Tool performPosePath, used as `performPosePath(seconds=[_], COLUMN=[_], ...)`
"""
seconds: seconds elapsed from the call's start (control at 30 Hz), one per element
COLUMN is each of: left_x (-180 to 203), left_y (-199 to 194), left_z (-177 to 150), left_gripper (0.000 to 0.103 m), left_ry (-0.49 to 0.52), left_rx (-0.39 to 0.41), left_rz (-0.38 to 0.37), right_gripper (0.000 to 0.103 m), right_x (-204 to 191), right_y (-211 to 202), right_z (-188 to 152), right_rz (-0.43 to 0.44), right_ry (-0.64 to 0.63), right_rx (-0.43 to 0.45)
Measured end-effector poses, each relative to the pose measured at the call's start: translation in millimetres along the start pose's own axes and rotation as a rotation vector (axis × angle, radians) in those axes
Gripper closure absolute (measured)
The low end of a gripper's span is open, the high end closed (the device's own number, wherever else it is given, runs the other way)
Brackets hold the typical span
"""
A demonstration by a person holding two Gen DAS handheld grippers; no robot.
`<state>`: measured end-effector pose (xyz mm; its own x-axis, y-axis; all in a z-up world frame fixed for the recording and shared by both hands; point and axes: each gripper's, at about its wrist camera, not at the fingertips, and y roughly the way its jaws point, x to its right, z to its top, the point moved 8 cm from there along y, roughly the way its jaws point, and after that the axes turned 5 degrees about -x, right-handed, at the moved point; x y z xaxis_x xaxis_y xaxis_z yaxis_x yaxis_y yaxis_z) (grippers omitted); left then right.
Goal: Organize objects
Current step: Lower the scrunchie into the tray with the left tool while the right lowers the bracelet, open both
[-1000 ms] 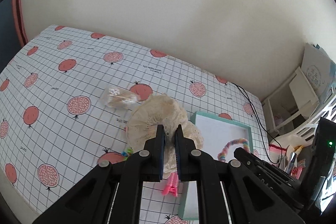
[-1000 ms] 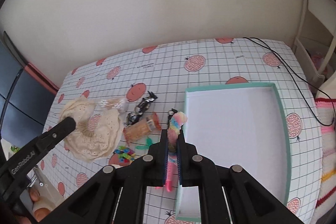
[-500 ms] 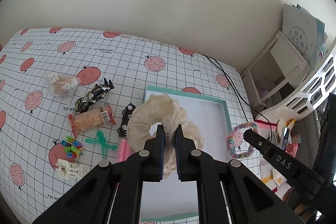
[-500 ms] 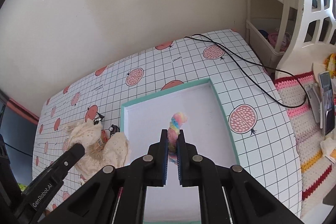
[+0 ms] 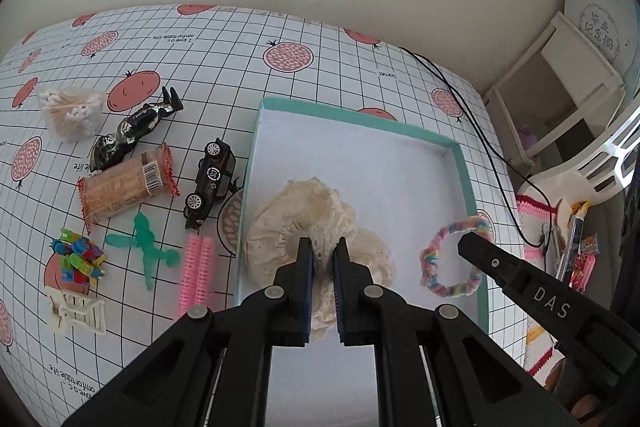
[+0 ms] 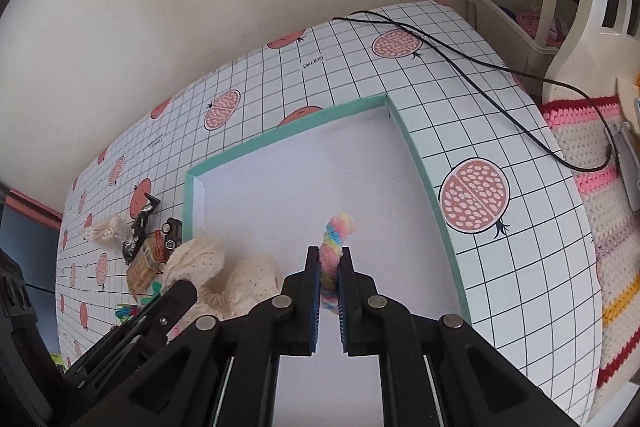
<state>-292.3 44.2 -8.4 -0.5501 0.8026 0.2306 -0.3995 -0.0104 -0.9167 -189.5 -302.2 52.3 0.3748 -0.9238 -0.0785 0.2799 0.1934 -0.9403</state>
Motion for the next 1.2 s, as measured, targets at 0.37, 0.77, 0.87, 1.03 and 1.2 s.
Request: performPosePath(seconds=[0.37,0.77,0.87,1.03,1.2], left_x=[-5.3,-7.0,-6.1,-3.8,-1.3], left_y=[26.3,38.9,36.8,33.2,24.2], left_z=[-5.6,-8.4,-8.7,-6.3,-2.1], left_gripper=[0.094,0.093,0.093,0.07,0.061], left_ry=[-0.02,-0.036,-0.034,-0.015,-0.009], left_rx=[-0.037,-0.057,-0.059,-0.065,-0.062], left_rz=[0.013,0.025,0.026,0.028,0.021], right_gripper=[0.094,0.094,0.093,0.086,0.073], right_x=[4.4,11.5,10.5,8.4,1.9], right_y=[31.3,38.4,37.2,32.3,24.6], right_z=[-6.3,-7.9,-8.0,-7.1,-6.2], right_rz=[-0.03,-0.009,-0.011,-0.038,-0.052], right_ry=[-0.061,-0.16,-0.184,-0.214,-0.252], right_rx=[-0.056,-0.075,-0.077,-0.067,-0.054])
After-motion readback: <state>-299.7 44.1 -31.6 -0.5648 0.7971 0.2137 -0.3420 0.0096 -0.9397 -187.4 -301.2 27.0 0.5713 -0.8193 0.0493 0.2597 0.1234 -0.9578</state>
